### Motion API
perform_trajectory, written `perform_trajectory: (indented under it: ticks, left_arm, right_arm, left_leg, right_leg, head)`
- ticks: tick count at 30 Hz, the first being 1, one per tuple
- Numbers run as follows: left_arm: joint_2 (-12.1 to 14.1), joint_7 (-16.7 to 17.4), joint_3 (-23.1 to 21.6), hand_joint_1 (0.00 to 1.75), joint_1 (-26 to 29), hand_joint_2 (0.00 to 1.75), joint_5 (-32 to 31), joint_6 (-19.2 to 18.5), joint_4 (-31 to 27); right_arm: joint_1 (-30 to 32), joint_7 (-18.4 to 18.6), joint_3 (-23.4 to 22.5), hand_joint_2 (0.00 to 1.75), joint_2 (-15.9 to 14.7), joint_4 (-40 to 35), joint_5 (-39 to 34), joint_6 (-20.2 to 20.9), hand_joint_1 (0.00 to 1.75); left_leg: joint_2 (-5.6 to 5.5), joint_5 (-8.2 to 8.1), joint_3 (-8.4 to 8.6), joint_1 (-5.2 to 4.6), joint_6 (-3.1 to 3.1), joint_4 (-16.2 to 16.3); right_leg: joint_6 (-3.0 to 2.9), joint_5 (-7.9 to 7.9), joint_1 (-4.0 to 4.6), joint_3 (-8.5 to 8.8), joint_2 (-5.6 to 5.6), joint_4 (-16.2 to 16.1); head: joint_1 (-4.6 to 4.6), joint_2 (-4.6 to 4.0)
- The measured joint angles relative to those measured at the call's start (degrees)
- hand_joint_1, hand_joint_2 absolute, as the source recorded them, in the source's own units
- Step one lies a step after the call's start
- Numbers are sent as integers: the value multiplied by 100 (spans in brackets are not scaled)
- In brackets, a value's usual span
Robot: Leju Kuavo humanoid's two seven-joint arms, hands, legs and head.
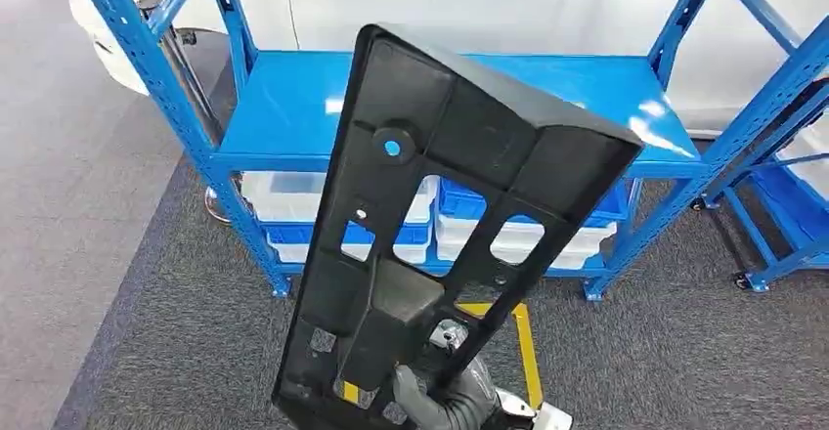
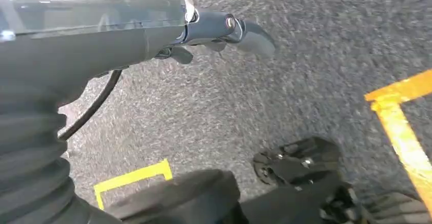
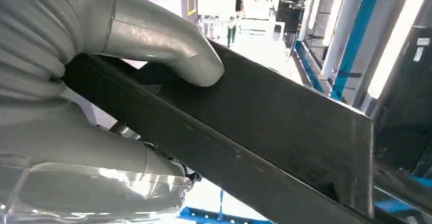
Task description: Take the parts from the cabinet and place them on the table.
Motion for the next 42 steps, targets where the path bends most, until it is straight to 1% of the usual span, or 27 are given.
perform_trajectory:
  ticks: [2, 3, 4, 6, 7, 8, 10, 13, 14, 15, 16, 18, 19, 21, 23, 24, 25, 26, 29, 30, 31, 33, 35, 37, 39, 40, 42]
  left_arm:
    - [0, -2, -2, 0, -5, 175, 0, -4, 0]
    - [0, -4, -2, 0, -1, 175, 0, -15, 0]
    - [0, -4, -2, 0, 3, 175, -2, -17, 0]
    - [0, -11, -2, 0, 6, 175, -13, -20, 0]
    - [0, -20, -2, 0, -4, 175, -20, -24, 0]
    - [-2, -20, -2, 0, -13, 175, -20, -33, 0]
    - [-20, -26, -4, 0, -30, 175, -20, -37, 0]
    - [-20, -33, -4, 0, -26, 175, -17, -35, 0]
    - [-20, -37, -4, 0, -10, 175, -15, -31, 0]
    - [-15, -37, -4, 0, -11, 175, -17, -16, 0]
    - [-15, -50, -2, 0, -13, 175, -13, -9, 0]
    - [-15, -92, -4, 0, -31, 175, -11, 22, 0]
    - [-15, -125, -4, 0, -34, 175, -11, 28, 0]
    - [-15, -136, -2, 0, -29, 175, -2, 35, 0]
    - [-13, -118, -4, 0, -20, 175, -37, 44, 0]
    - [-13, -120, -7, 0, -9, 175, -42, 46, 0]
    - [-13, -120, -9, 0, -4, 175, -57, 46, 0]
    - [-13, -122, -11, 0, 1, 175, -65, 50, 0]
    - [-13, -122, -11, 0, 52, 175, -70, 52, 0]
    - [-17, -122, -11, 0, 53, 175, -70, 57, 0]
    - [-17, -127, -11, 0, 48, 175, -68, 70, 0]
    - [-17, -127, -11, 0, 62, 175, -68, 70, 0]
    - [-17, -127, -9, 0, 80, 175, -68, 77, 0]
    - [-17, -127, -11, 0, 77, 175, -68, 81, 0]
    - [-22, -127, -11, 0, 72, 175, -70, 81, 0]
    - [-22, -131, -11, 0, 75, 175, -70, 81, 0]
    - [-24, -129, -11, 0, 75, 175, -68, 85, 0]
  right_arm:
    - [11, 24, -18, 175, 0, -13, 0, 0, 175]
    - [17, 24, -24, 175, 0, -18, 0, 0, 175]
    - [28, 24, -35, 175, 0, -18, 0, 0, 175]
    - [62, 24, -61, 175, 0, -18, -2, 2, 175]
    - [79, 24, -72, 175, 0, -29, -2, 2, 175]
    - [89, 24, -81, 175, 0, -46, 0, 4, 175]
    - [105, 22, -103, 175, 0, -100, -2, 13, 175]
    - [166, -7, -151, 175, 0, -133, 9, 64, 175]
    - [188, -9, -173, 175, 4, -136, 33, 116, 175]
    - [197, -13, -184, 175, 15, -136, 50, 142, 175]
    - [208, -24, -195, 175, 29, -138, 70, 160, 175]
    - [244, -37, -232, 175, 57, -142, 118, 203, 175]
    - [265, -39, -254, 175, 57, -142, 122, 205, 175]
    - [304, -39, -293, 175, 59, -142, 146, 208, 175]
    - [345, -42, -317, 175, 59, -142, 162, 210, 175]
    - [362, -46, -328, 175, 59, -144, 164, 212, 175]
    - [373, -57, -345, 175, 59, -147, 164, 214, 175]
    - [386, -61, -354, 175, 59, -149, 168, 218, 175]
    - [472, -70, -385, 175, 59, -149, 162, 236, 175]
    - [500, -70, -400, 175, 55, -149, 157, 249, 175]
    - [504, -72, -411, 175, 52, -149, 149, 267, 175]
    - [517, -74, -433, 175, 52, -149, 142, 304, 175]
    - [559, -74, -446, 175, 46, -142, 138, 304, 175]
    - [581, -72, -459, 175, 44, -140, 138, 304, 175]
    - [580, -74, -463, 175, 44, -140, 136, 304, 175]
    - [575, -74, -466, 175, 44, -138, 133, 304, 175]
    - [583, -79, -470, 175, 44, -140, 127, 308, 175]
  left_leg:
    - [8, 144, -175, -8, 54, 3]
    - [15, 214, -260, -16, 59, 8]
    - [18, 287, -352, -21, 54, 19]
    - [20, 413, -551, -33, 39, 49]
    - [19, 475, -656, -45, 28, 67]
    - [16, 528, -723, -54, 20, 78]
    - [3, 614, -779, -84, -32, 105]
    - [24, 783, -809, -38, -135, 42]
    - [18, 839, -819, -74, -182, 27]
    - [7, 657, -903, -42, -195, 115]
    - [4, 297, -996, -49, -217, 361]
    - [6, -392, -1194, -36, -269, 1225]
    - [6, -496, -1265, -36, -280, 1613]
    - [7, -215, -1142, -35, -284, 1834]
    - [-17, 206, -598, -35, -239, 1150]
    - [-125, 203, -217, -35, -199, 613]
    - [-253, -1, 138, -45, -157, 116]
    - [-254, -99, 251, -37, -158, -146]
    - [-138, -42, 158, -34, -71, -156]
    - [-56, 4, 166, -7, -29, -173]
    - [-27, 30, 134, -9, 8, -173]
    - [84, 62, 72, -17, 37, -159]
    - [190, 84, 16, -19, 27, -137]
    - [282, 85, 8, -20, 18, -122]
    - [363, 55, 40, -24, -28, -108]
    - [397, 39, 26, -51, -56, -106]
    - [487, 29, -2, -69, -108, -69]
  right_leg:
    - [54, -799, -5, -215, 11, 767]
    - [72, -1048, -7, -301, 12, 1197]
    - [79, -1123, -9, -347, 12, 1570]
    - [63, -805, -10, -145, 13, 1648]
    - [28, -567, -6, 176, 14, 1275]
    - [-22, -477, 3, 551, 15, 783]
    - [-125, -781, 52, 1277, 17, -289]
    - [-196, -694, 105, 1188, 24, -307]
    - [-256, -595, 61, 1119, 10, -381]
    - [-293, -512, 38, 1096, -40, -393]
    - [-340, -446, 35, 1013, -26, -407]
    - [-354, -319, 48, 821, -35, -385]
    - [-358, -278, 53, 730, -37, -367]
    - [-345, -172, 58, 557, -43, -332]
    - [-298, -71, 58, 399, 34, -291]
    - [-278, -33, 55, 343, 48, -264]
    - [-248, 5, 85, 278, 75, -234]
    - [-223, 58, 80, 248, 87, -217]
    - [-116, 187, 93, 214, 196, -237]
    - [-95, 96, 54, 176, 180, -169]
    - [-61, -110, 48, 81, 134, 55]
    - [7, -648, 19, -322, 106, 1063]
    - [40, -863, -2, -543, 97, 1712]
    - [31, -591, -13, -201, 54, 1233]
    - [-44, -135, 7, 465, -160, 91]
    - [-102, -243, 89, 592, -444, -116]
    - [-182, -249, 132, 528, -368, -166]
  head:
    - [2, -2]
    - [2, 0]
    - [0, -2]
    - [0, -2]
    - [0, -2]
    - [0, -2]
    - [0, 0]
    - [0, 0]
    - [2, -2]
    - [0, -2]
    - [0, -2]
    - [0, -2]
    - [0, -2]
    - [0, -2]
    - [0, -2]
    - [0, -2]
    - [0, -2]
    - [0, -2]
    - [0, -2]
    - [0, -2]
    - [2, -2]
    - [2, -2]
    - [0, -2]
    - [0, -2]
    - [2, -2]
    - [2, -2]
    - [0, -2]
